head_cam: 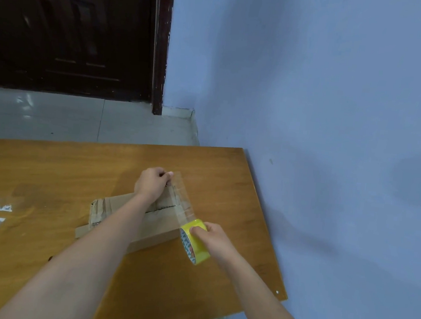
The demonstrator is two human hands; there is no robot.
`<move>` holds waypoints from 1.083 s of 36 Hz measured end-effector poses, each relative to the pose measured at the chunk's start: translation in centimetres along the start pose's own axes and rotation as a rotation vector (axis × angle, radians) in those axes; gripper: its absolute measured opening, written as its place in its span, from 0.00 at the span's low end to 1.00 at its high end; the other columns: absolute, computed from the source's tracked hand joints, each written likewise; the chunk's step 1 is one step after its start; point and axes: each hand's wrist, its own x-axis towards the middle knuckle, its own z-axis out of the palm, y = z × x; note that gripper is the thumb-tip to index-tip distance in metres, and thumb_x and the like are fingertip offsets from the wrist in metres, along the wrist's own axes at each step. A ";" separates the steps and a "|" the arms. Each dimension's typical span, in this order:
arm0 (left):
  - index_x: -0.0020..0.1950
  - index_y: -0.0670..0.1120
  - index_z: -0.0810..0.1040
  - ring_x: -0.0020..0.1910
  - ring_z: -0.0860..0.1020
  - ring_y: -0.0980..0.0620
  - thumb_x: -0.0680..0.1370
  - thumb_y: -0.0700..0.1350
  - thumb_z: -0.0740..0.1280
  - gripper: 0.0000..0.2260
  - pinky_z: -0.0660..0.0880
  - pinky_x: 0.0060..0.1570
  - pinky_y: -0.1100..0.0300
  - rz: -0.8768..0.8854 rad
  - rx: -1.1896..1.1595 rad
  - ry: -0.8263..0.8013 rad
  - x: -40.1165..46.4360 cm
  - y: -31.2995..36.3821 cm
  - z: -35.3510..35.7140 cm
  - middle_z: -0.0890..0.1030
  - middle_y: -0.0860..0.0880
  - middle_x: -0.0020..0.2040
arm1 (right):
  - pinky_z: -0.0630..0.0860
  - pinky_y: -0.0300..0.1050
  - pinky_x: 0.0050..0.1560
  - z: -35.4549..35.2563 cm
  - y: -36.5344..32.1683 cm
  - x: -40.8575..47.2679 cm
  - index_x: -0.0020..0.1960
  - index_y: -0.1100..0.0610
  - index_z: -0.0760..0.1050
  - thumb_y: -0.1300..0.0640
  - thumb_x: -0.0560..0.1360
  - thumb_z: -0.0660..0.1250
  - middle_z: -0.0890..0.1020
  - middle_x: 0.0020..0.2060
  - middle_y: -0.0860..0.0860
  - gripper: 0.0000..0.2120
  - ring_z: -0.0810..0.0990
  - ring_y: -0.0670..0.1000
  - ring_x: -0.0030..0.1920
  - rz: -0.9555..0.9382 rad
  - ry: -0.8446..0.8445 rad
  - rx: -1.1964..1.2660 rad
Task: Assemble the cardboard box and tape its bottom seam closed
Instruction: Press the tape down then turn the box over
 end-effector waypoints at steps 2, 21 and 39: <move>0.34 0.50 0.77 0.36 0.76 0.51 0.78 0.54 0.63 0.15 0.66 0.31 0.60 -0.004 -0.015 0.001 0.1 0.0 -0.1 0.81 0.53 0.37 | 0.73 0.33 0.26 0.1 -0.1 0.1 0.45 0.58 0.75 0.57 0.76 0.63 0.79 0.33 0.52 0.06 0.79 0.44 0.25 0.007 -0.001 -0.004; 0.40 0.49 0.78 0.36 0.74 0.51 0.79 0.54 0.62 0.13 0.65 0.31 0.60 -0.003 0.099 -0.040 -0.3 0.5 -0.3 0.78 0.51 0.38 | 0.73 0.33 0.25 0.4 0.6 0.6 0.46 0.59 0.75 0.59 0.77 0.62 0.78 0.34 0.53 0.05 0.78 0.43 0.23 0.024 -0.006 -0.024; 0.54 0.41 0.82 0.55 0.77 0.42 0.77 0.50 0.68 0.14 0.71 0.50 0.58 -0.133 0.235 -0.293 1.8 1.5 -0.8 0.80 0.41 0.55 | 0.72 0.31 0.22 0.6 0.6 0.8 0.36 0.56 0.71 0.61 0.76 0.61 0.68 0.35 0.51 0.10 0.73 0.41 0.17 -0.006 0.012 -0.068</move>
